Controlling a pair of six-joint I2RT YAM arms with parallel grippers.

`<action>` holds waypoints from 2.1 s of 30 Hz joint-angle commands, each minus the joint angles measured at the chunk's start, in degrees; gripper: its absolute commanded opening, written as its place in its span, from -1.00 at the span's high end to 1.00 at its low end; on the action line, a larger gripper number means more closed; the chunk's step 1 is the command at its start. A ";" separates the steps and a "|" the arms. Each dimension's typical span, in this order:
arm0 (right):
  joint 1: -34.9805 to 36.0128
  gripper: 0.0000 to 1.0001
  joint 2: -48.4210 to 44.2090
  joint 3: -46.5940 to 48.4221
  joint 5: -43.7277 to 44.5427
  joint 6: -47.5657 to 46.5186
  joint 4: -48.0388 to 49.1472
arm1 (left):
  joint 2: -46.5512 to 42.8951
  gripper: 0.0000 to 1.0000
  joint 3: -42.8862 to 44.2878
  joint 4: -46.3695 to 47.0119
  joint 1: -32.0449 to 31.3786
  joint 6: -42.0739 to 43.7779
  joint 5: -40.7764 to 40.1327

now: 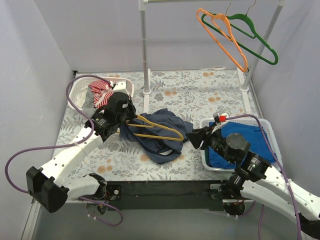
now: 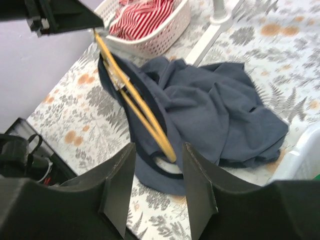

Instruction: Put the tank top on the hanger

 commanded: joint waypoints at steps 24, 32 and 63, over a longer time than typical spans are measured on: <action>12.12 -0.07 41.35 6.09 16.17 7.83 1.12 | 4.44 1.00 7.50 -2.85 -0.15 -3.08 -6.59; 10.18 0.09 49.80 10.83 16.61 7.22 1.12 | 4.36 1.00 8.11 -2.76 -0.15 -2.64 -6.15; 1.88 0.08 32.94 2.92 -5.68 10.46 2.55 | 3.57 1.00 11.46 -6.27 -0.06 0.08 -10.37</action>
